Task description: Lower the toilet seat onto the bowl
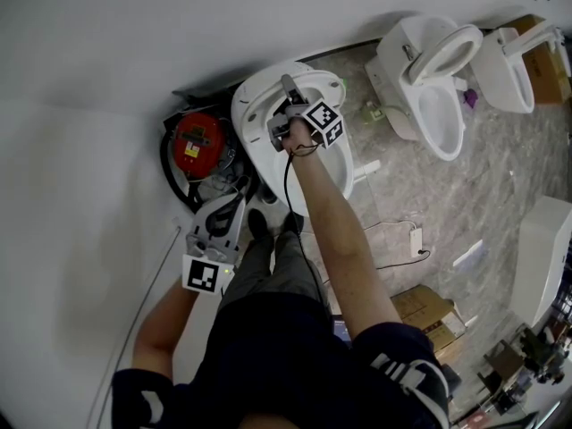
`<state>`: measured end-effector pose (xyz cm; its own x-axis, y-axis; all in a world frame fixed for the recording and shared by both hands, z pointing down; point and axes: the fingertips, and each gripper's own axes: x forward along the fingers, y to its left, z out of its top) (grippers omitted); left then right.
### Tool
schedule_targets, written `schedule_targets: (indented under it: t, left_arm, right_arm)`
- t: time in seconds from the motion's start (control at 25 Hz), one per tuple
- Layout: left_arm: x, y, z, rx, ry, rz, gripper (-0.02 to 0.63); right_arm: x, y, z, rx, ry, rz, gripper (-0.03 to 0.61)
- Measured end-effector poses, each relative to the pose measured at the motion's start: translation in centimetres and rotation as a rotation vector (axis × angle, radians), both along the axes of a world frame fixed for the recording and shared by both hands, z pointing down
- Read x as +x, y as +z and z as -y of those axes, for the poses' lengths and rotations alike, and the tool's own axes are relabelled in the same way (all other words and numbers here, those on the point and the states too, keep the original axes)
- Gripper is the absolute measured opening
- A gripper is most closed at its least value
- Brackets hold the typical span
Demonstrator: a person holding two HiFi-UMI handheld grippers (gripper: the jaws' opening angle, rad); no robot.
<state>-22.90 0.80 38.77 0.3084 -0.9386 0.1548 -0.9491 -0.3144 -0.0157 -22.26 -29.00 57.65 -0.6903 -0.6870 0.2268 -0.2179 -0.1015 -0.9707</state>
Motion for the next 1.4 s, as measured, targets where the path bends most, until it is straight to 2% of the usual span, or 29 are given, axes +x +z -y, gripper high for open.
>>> schedule_targets:
  t: [0.56,1.4]
  left_arm:
    - [0.1,0.0,-0.4,0.005,-0.001,0.01,0.025]
    - [2.5,-0.4,-3.2,0.02,0.009,0.022,0.025]
  right_arm:
    - [2.7,-0.8,-2.9,0.022,-0.04,0.034,0.218]
    - [10.1,-1.1,-10.3,0.026,-0.074,0.032,0.222]
